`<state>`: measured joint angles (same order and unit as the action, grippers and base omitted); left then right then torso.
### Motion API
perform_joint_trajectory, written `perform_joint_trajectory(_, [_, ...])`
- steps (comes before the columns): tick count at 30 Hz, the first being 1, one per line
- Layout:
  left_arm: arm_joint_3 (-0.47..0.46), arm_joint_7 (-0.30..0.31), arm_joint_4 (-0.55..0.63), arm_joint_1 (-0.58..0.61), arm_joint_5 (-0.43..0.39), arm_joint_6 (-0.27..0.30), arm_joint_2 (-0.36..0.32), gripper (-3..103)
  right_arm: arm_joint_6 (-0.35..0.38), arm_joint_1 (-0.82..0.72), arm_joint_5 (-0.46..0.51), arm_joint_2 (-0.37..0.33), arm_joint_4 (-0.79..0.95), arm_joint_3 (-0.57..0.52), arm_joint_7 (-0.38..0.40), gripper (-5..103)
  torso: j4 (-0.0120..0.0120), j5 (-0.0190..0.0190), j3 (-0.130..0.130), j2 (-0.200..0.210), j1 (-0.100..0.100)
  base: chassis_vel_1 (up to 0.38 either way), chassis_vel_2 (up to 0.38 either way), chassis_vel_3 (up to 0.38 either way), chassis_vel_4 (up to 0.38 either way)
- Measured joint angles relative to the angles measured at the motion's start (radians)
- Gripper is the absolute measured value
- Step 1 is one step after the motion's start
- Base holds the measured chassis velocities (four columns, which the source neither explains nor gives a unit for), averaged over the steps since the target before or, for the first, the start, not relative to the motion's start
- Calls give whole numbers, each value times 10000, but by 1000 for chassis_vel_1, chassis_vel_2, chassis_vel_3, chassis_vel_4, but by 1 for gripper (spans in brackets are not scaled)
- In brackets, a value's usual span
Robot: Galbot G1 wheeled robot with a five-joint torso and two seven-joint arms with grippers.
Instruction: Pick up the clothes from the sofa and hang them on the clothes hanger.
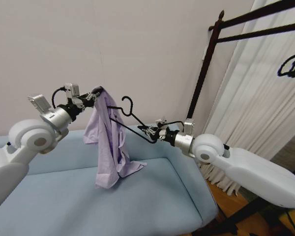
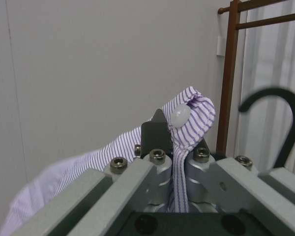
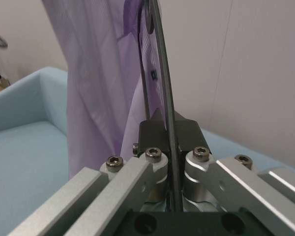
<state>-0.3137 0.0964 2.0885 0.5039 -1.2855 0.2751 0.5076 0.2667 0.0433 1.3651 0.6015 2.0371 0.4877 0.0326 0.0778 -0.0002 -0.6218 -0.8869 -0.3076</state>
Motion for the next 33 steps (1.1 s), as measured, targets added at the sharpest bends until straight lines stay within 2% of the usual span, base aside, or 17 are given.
perform_joint_trajectory(3, [-51,-81,130,304,206,-80,131,0,145,311,289,254,-205,-33,178,2,0,-1,1,0,1,0,0,0,0])
perform_joint_trajectory(15, [-83,-149,103,148,279,-215,347,0,115,-199,168,609,-793,475,305,2,3,3,0,2,1,0,0,0,0])
perform_joint_trajectory(19, [-214,-234,193,300,272,-293,291,0,25,64,580,846,-1314,307,398,2,-1,3,0,2,0,0,0,0,0])
perform_joint_trajectory(33, [-276,-397,412,1174,1044,-504,431,0,68,720,923,841,-1271,-167,205,2,2,3,0,1,0,0,0,0,0])
